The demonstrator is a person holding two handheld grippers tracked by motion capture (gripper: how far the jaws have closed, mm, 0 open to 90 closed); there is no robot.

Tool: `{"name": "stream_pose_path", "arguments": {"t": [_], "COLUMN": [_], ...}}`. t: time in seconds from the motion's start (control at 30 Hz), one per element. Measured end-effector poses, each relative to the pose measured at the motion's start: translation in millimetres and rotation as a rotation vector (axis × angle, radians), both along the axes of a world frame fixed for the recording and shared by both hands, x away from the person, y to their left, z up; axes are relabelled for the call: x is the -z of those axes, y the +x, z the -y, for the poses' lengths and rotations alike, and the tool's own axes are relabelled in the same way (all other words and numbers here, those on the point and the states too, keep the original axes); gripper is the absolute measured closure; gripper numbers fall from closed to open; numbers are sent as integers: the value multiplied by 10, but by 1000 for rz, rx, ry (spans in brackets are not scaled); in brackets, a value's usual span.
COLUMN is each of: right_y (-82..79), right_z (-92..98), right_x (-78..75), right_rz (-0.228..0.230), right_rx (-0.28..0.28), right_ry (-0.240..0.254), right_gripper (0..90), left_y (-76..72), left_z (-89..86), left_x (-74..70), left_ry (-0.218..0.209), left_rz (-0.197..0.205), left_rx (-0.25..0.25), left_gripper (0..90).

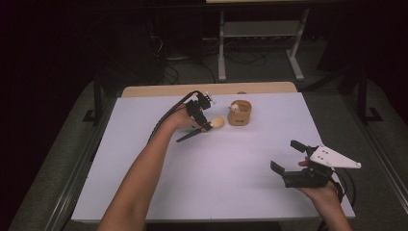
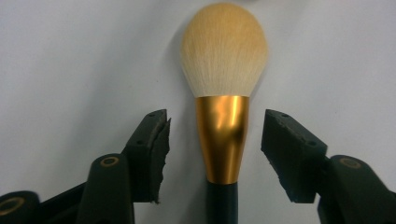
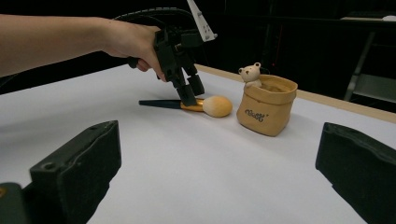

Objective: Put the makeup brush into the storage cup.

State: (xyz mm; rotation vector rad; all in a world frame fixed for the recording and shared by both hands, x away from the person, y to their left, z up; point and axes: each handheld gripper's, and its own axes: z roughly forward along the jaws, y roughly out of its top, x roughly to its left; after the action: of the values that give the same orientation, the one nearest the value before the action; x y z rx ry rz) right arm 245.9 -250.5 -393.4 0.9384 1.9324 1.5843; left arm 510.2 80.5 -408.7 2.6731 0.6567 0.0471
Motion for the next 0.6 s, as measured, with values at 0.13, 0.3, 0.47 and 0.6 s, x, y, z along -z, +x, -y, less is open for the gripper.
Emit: {"name": "stream_pose_path", "arguments": {"t": [0.13,0.3,0.47,0.6], "right_y": [-4,-3,-10,0], "right_z": [1,-4,-3,6], "right_x": [-3,-4,-5,-5], "right_rz": [-2,-3,-11,6], "right_rx": [2,1,1,1], "right_ry": [1,2,7,3], "right_gripper": [0,0,0,0], "left_y": [4,4,-2,6], "left_z": [9,29,69,74], "left_x": [7,34,62,85], "left_ry": [-1,12,23,36], "left_rz": [-11,-15,-17,-16], "left_rx": [-7,-8,-3,-1], "left_gripper": [442,463,485,495]}}
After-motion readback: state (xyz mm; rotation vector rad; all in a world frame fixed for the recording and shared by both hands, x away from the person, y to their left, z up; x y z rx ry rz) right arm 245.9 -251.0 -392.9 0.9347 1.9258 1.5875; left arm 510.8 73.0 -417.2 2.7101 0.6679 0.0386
